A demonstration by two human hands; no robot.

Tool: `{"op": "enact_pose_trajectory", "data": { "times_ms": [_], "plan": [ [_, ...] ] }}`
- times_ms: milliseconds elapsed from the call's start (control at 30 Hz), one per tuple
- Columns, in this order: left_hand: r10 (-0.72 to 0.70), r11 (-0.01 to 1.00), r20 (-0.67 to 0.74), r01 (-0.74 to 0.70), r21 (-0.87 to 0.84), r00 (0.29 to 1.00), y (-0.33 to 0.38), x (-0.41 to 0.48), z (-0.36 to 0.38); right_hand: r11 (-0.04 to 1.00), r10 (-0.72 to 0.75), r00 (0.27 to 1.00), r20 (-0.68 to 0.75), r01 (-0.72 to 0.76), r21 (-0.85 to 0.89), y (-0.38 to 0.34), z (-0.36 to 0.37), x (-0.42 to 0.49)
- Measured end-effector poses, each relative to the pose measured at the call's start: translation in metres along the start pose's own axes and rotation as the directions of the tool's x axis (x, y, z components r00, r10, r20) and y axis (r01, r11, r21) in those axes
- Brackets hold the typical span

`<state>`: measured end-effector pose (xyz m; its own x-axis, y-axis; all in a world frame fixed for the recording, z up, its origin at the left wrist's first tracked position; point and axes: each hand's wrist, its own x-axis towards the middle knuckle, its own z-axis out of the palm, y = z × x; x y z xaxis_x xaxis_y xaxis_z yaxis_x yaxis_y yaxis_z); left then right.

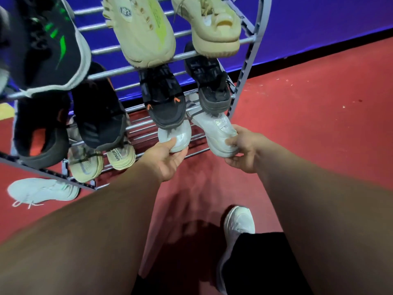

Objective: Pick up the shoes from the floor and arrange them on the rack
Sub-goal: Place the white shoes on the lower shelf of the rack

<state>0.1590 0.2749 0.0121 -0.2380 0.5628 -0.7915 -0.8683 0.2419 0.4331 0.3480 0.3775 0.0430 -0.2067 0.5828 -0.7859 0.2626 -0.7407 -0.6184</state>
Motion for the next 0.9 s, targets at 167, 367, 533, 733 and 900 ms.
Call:
{"op": "enact_pose_trajectory", "data": {
  "times_ms": [167,367,533,733,900],
  "plan": [
    [-0.007,1.0,0.042,0.007,-0.02,0.999,0.003,0.02,0.0,0.997,-0.019,1.0,0.018,0.018,0.074,0.004,0.005,0.025],
    [-0.195,0.952,-0.054,0.202,0.228,0.979,-0.013,0.032,-0.008,0.995,0.012,1.0,0.01,-0.013,0.097,0.009,0.018,0.043],
    [-0.172,0.961,-0.069,0.182,0.208,0.983,-0.014,0.043,-0.01,0.988,-0.007,1.0,0.015,0.005,0.156,0.012,0.029,0.055],
    [-0.097,0.98,-0.048,0.104,0.17,0.994,-0.016,0.053,-0.017,0.968,-0.05,0.999,-0.002,0.049,0.246,0.011,0.036,0.066],
    [0.01,0.997,-0.008,-0.01,0.077,1.0,-0.007,0.061,-0.015,0.978,-0.027,0.999,-0.018,0.03,0.208,0.015,0.038,0.075]
  ]
}}
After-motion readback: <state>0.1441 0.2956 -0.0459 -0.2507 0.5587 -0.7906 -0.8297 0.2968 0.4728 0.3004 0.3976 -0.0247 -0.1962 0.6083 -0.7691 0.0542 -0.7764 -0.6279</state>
